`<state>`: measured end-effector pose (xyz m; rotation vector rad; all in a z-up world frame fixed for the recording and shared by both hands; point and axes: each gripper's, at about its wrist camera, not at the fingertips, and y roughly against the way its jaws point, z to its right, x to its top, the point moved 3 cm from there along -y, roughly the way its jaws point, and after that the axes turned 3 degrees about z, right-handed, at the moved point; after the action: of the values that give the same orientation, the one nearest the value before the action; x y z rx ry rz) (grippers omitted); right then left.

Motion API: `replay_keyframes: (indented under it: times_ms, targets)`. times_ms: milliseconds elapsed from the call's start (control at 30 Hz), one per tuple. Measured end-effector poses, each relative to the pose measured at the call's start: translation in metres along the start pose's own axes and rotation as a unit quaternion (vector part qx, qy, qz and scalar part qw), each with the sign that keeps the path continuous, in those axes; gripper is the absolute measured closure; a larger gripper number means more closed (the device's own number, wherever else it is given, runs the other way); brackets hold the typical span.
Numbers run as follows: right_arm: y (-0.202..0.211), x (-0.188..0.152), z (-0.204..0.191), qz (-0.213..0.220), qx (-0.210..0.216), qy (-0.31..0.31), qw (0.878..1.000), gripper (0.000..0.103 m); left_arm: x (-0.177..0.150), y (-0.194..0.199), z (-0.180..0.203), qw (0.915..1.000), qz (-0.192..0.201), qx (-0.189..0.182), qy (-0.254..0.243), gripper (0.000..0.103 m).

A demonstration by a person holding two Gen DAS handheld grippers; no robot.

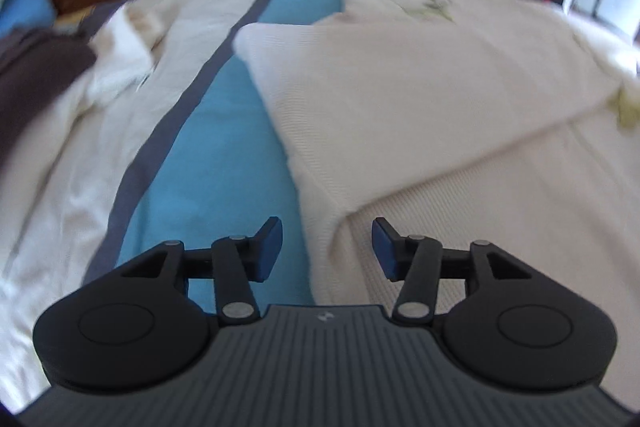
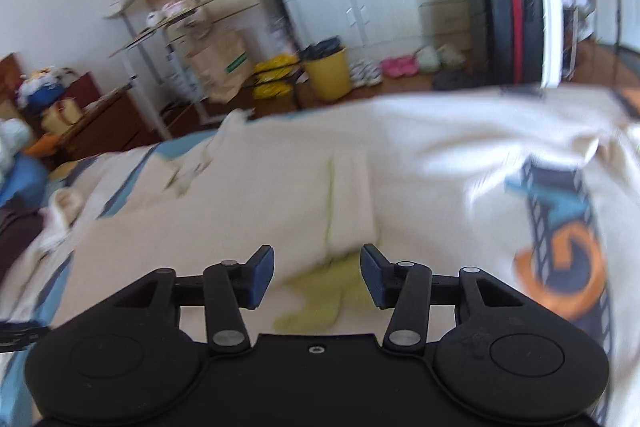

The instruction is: Fold clothes

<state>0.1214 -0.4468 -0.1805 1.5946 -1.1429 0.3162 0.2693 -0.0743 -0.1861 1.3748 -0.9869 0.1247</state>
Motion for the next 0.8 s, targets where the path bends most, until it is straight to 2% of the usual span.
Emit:
replay_keyframes:
  times_ms: [67,133,167,200,267,333,433,533,600,700,800]
  targets:
    - [-0.009,-0.011,0.001,-0.029,0.027,-0.032,0.999,0.049,0.005,-0.006,0.002,0.9992,0.018,0.036,-0.008,0.054]
    - [-0.017,-0.014,-0.003,-0.036,0.036,-0.039,0.998,0.049,0.007,-0.009,-0.008,0.997,0.043,0.064,0.013,0.055]
    - [-0.021,-0.014,-0.006,-0.036,0.038,-0.039,0.998,0.049,0.005,-0.009,-0.016,0.9956,0.052,0.07,0.034,0.064]
    - [-0.023,-0.014,-0.007,-0.034,0.039,-0.039,0.998,0.049,0.001,-0.006,-0.023,0.9941,0.052,0.073,0.061,0.079]
    - [-0.028,-0.015,-0.005,-0.032,0.04,-0.049,0.997,0.049,-0.007,0.0,-0.036,0.9889,0.033,0.104,0.1,0.087]
    - [-0.031,-0.017,0.002,-0.034,0.042,-0.065,0.996,0.049,-0.015,0.008,-0.047,0.9843,0.025,0.118,0.129,0.086]
    - [-0.031,-0.02,0.009,-0.032,0.052,-0.085,0.994,0.049,-0.028,0.014,-0.06,0.9751,0.004,0.089,0.203,0.084]
    - [-0.031,-0.018,0.006,-0.032,0.053,-0.089,0.994,0.049,-0.031,0.012,-0.063,0.9728,-0.016,0.083,0.216,0.077]
    - [-0.03,-0.018,0.002,-0.029,0.056,-0.082,0.995,0.048,-0.031,0.015,-0.069,0.9713,-0.018,0.082,0.223,0.068]
    - [-0.029,-0.017,-0.002,-0.024,0.078,-0.084,0.993,0.048,-0.027,0.029,-0.079,0.965,0.01,0.06,0.255,0.067]
    - [-0.032,-0.013,0.005,-0.012,0.139,-0.137,0.981,0.043,-0.022,0.042,-0.086,0.9585,0.057,0.038,0.277,0.065]
